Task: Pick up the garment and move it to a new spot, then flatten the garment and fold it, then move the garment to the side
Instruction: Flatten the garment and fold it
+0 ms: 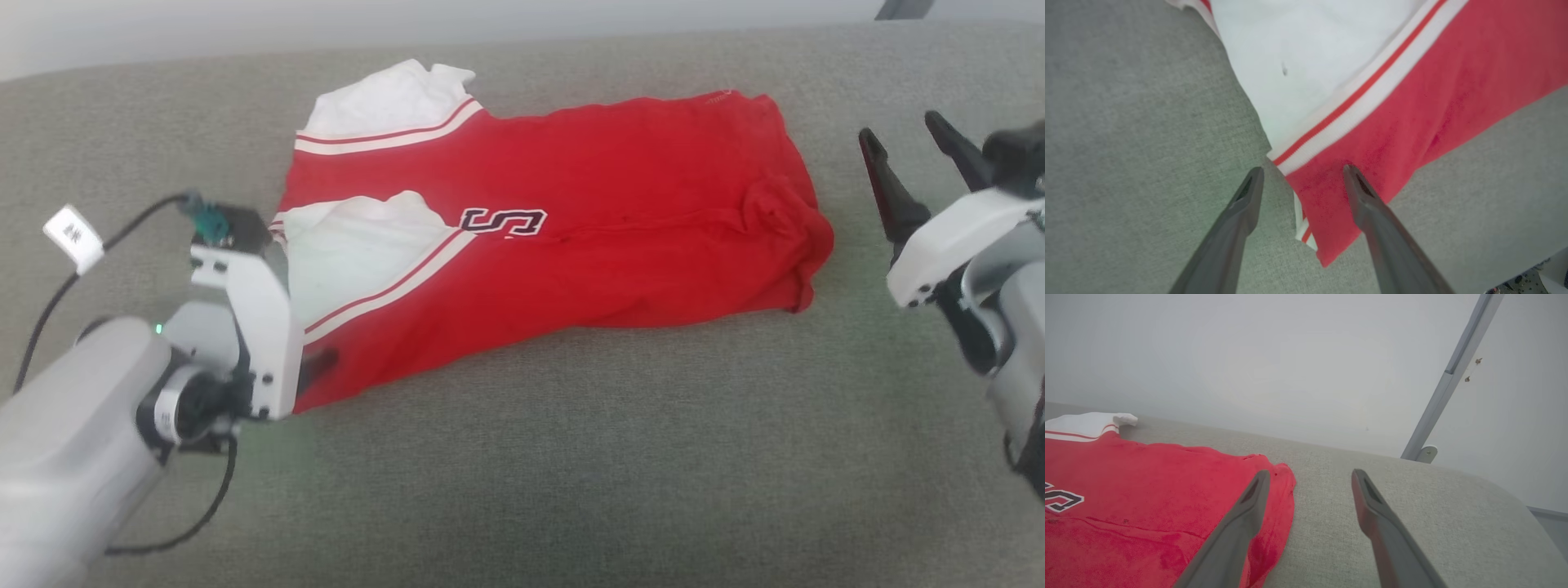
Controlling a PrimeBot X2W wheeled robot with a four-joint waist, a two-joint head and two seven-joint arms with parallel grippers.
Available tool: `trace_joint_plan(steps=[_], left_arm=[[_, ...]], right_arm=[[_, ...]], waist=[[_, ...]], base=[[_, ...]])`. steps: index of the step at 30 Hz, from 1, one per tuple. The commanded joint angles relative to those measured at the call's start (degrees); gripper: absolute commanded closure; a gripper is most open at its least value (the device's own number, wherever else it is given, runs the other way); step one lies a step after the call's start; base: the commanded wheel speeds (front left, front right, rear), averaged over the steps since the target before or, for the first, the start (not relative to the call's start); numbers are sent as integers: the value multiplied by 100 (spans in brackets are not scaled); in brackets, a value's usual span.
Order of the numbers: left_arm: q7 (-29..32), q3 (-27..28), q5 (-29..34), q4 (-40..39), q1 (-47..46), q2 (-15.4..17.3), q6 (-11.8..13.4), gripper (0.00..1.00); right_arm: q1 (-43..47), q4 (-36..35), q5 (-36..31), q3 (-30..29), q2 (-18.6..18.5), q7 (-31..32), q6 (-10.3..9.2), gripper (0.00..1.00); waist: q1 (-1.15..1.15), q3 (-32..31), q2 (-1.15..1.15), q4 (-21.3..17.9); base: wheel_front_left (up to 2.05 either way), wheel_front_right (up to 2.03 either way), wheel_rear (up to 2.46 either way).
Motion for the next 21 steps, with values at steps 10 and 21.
trace_joint_plan(steps=[10,21], left_arm=[[-28,131,-278,-289,600,214,481,0],[-215,77,-370,279,625,-71,7,100]], right_arm=[[1090,-948,-1021,-1461,567,-32,-3,0],[1954,-2350,-1431,-2240,968,987,-3,0]], waist=[[0,160,0,-199],[0,230,0,-226]], base=[[0,0,0],[0,0,0]])
